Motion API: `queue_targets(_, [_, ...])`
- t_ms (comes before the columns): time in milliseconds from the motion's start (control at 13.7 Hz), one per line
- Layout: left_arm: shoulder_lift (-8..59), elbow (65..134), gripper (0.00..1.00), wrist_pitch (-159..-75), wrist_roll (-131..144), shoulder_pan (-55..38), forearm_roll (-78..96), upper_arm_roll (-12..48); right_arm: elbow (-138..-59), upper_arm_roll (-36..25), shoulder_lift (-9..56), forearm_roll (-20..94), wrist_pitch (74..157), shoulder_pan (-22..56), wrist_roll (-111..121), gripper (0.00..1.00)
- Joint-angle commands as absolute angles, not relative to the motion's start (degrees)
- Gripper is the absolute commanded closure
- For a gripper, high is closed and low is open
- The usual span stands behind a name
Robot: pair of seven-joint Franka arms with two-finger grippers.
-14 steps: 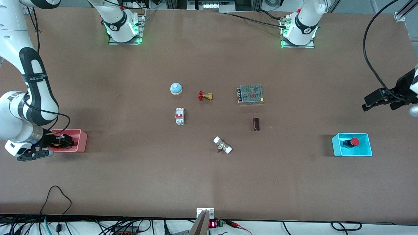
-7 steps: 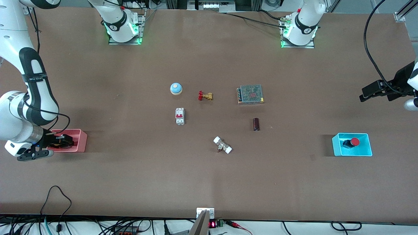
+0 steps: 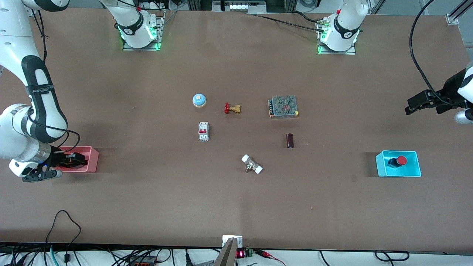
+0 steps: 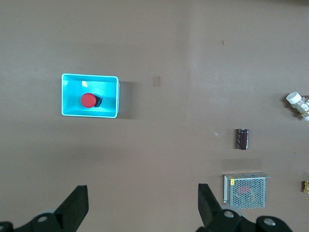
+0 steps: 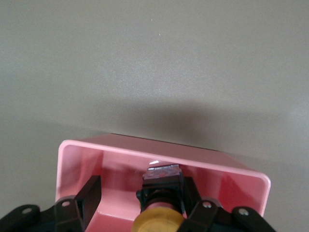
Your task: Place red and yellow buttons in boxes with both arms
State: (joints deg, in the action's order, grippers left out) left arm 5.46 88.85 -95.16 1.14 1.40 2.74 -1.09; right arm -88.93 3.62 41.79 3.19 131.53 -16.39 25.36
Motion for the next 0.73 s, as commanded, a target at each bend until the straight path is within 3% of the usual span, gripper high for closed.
queue_targets(0, [4.04,90.70,0.00,-95.98,1.58,1.67,1.58,-0.97,-87.98,4.22,42.36,4.40,131.13,-16.79,25.58,0.21])
queue_targets(659, [5.10,90.35,0.00,-96.50,0.97,3.52,1.49,-0.79,-87.89,4.31,42.36,0.27,131.57,-16.35,25.93,0.19])
